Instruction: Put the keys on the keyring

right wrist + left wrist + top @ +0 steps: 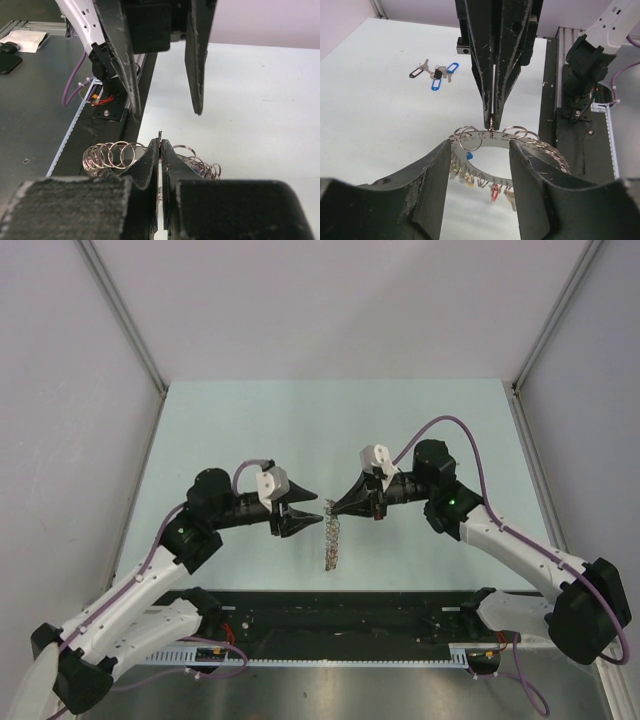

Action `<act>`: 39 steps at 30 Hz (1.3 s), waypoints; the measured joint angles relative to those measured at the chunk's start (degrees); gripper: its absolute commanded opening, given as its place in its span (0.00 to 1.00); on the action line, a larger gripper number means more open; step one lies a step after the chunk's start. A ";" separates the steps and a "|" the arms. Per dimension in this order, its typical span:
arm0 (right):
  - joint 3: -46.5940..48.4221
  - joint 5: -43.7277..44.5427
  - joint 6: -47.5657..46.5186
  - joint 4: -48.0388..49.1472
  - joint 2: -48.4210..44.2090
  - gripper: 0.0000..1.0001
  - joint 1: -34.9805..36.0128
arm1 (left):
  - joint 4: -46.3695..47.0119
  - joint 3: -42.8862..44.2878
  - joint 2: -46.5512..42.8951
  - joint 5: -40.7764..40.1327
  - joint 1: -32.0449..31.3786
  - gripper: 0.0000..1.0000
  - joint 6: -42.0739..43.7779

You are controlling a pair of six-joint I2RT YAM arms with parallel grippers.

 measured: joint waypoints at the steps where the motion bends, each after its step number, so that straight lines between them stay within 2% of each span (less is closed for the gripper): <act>1: 0.00 0.04 -0.13 0.00 -0.28 0.00 0.15 | 0.92 -0.11 0.59 0.22 0.00 0.52 -0.57; 9: 0.00 0.31 -0.20 -0.24 -0.66 0.00 0.70 | 4.94 -0.17 4.42 2.95 0.00 0.40 -3.67; 12: 0.00 0.70 -0.20 -0.26 -0.66 0.00 0.81 | 5.68 -0.20 5.07 4.09 0.00 0.31 -4.22; 18: 0.00 1.36 -0.17 -0.24 -0.66 0.00 0.90 | 5.92 -0.17 6.08 5.40 0.00 0.23 -4.31; 23: 0.00 1.73 -0.17 -0.24 -0.66 0.00 0.92 | 5.51 -0.17 6.12 5.40 0.00 0.21 -4.11; 25: 0.00 1.73 -0.17 -0.24 -0.66 0.00 0.92 | 5.07 -0.17 6.21 5.35 0.00 0.17 -4.11; 39: 0.00 2.58 -0.17 -0.24 -0.66 0.00 1.40 | 4.59 -0.17 6.95 5.35 0.00 0.16 -4.11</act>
